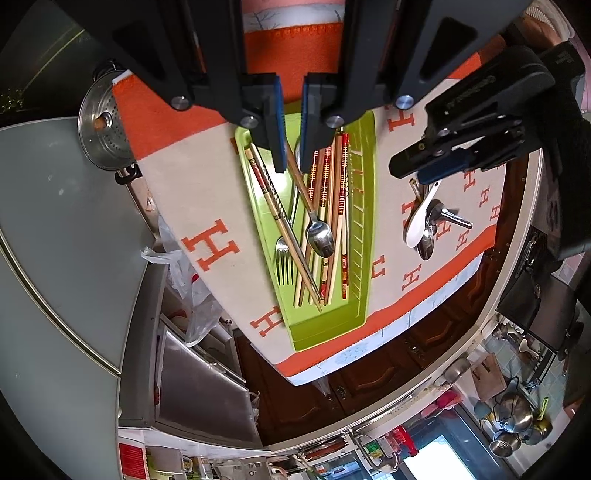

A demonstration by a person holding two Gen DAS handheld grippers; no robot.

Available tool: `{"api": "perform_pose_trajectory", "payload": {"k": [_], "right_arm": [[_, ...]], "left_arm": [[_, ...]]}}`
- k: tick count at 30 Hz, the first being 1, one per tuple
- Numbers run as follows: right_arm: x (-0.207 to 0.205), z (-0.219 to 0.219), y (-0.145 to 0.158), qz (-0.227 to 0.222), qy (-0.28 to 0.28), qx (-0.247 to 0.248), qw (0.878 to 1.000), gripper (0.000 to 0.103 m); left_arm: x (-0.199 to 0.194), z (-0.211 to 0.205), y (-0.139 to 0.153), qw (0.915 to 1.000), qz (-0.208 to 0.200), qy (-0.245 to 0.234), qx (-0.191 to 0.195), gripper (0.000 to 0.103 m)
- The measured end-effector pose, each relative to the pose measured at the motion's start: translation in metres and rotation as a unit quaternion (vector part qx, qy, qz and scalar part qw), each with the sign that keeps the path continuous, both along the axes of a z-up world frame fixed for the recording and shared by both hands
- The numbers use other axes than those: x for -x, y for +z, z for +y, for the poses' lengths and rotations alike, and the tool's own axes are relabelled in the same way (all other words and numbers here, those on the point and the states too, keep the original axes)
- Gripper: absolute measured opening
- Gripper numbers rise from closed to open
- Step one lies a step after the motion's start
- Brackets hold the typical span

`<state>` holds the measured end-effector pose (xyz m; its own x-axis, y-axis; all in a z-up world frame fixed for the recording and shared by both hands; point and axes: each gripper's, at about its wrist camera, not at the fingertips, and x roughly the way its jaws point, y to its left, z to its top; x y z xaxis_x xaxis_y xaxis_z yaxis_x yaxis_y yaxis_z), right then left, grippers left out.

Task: Organize utensils
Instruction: 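Grasp a steel spoon with the left tool while the right tool grasps the white ceramic spoon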

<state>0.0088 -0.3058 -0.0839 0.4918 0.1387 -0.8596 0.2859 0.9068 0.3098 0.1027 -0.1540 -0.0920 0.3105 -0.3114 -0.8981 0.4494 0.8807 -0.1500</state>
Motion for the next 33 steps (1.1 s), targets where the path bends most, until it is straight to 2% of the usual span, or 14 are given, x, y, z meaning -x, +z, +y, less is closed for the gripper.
{"api": "perform_pose_trajectory", "payload": {"k": [8,13,16,19,21,26,30,33], "right_arm": [[-0.005,0.012,-0.004,0.009,0.008,-0.008,1.000,0.007],[-0.015,0.032,-0.007,0.018,0.030,-0.016,0.999,0.007],[-0.024,0.048,-0.007,0.021,0.050,-0.011,0.998,0.007],[-0.035,0.063,-0.005,0.022,0.071,-0.014,0.997,0.007],[-0.045,0.073,-0.003,0.022,0.085,-0.020,0.996,0.007],[-0.080,0.095,-0.004,0.030,0.112,-0.050,0.992,0.007],[-0.116,0.111,-0.014,0.045,0.128,-0.065,0.989,0.023],[-0.142,0.120,-0.032,0.068,0.126,-0.088,0.986,0.023]], "left_arm": [[-0.001,0.030,0.003,0.9982,0.022,0.033,0.046,0.038],[0.000,0.056,0.007,0.9954,0.026,0.049,0.078,0.039],[-0.001,0.077,0.009,0.9923,0.023,0.075,0.096,0.041],[-0.007,0.094,0.007,0.9919,0.041,0.081,0.089,0.042],[-0.011,0.106,0.006,0.9936,0.031,0.082,0.071,0.042],[-0.027,0.145,-0.003,0.9912,0.022,0.119,0.054,0.043],[-0.052,0.174,-0.020,0.9862,0.030,0.158,0.041,0.044],[-0.074,0.190,-0.036,0.9811,0.043,0.186,0.033,0.044]]}}
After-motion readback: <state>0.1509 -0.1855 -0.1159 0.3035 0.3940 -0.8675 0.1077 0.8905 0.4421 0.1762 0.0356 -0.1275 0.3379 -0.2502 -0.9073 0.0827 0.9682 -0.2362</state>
